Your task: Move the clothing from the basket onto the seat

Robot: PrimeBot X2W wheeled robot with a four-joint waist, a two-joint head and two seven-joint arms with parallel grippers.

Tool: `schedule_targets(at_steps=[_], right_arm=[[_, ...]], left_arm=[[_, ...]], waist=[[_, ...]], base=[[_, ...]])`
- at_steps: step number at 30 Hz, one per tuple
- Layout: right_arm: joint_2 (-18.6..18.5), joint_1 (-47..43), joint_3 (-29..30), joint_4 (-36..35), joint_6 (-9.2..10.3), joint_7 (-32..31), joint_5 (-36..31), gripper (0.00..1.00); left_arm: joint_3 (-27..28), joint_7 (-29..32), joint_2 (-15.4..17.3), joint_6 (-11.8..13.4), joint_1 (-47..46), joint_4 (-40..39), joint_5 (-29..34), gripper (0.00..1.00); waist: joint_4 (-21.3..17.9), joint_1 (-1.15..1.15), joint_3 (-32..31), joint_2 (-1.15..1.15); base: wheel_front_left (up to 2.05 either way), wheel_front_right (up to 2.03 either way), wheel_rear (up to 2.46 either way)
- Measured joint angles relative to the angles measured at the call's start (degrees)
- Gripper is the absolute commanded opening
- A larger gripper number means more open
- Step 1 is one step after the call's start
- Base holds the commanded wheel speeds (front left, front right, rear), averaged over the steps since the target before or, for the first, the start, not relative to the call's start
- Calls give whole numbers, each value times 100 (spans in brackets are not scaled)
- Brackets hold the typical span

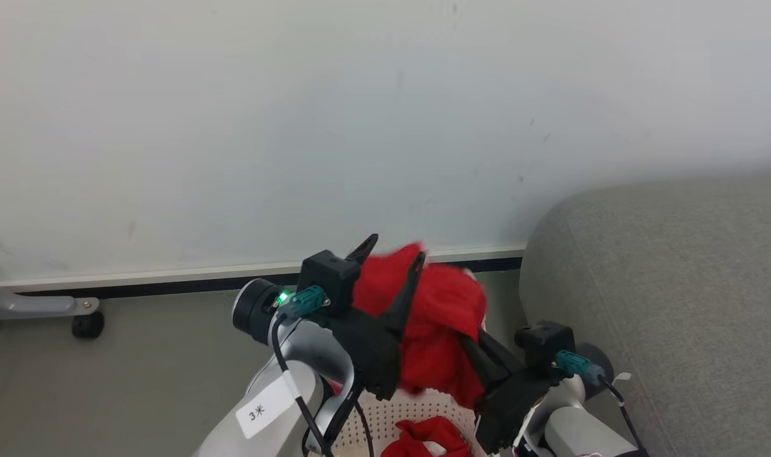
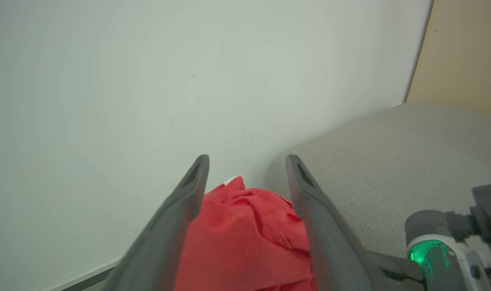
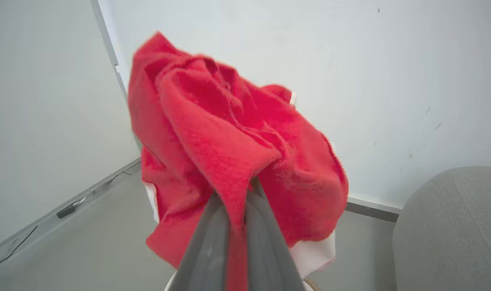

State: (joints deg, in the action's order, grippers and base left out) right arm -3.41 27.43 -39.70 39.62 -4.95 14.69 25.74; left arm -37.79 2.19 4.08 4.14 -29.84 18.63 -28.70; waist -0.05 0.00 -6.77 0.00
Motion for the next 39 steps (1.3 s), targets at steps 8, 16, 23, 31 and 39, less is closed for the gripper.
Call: schedule_targets(at_steps=[8, 16, 23, 31, 39], right_arm=[[-381, -203, 423, -225, 152, -1, 4, 0], [-871, -759, 716, -739, 402, -1, -70, 0], [-1263, -1165, 894, -1345, 584, -1, -216, 0], [-1538, -1324, 1027, -2002, 695, 0, -421, 0], [-1766, -1388, 1133, -2466, 683, 0, -459, 0]], left_arm=[[101, -157, 126, 48, 354, 79, -43, 100], [97, -342, 204, 89, 864, 11, -89, 100], [-8, -497, 218, 65, 1283, -178, -202, 100], [-137, -698, 127, 66, 1532, -321, -208, 100], [-258, -880, 59, 67, 1591, -403, -203, 100]], waist=[[-215, 0, -32, 0], [-481, 0, -95, 0], [-836, 0, -131, 0], [-1351, 0, -114, 0], [-1848, 0, 17, 0]], base=[[0, 0, 0], [0, 0, 0], [0, 0, 0], [0, 0, 0], [0, 0, 0]])
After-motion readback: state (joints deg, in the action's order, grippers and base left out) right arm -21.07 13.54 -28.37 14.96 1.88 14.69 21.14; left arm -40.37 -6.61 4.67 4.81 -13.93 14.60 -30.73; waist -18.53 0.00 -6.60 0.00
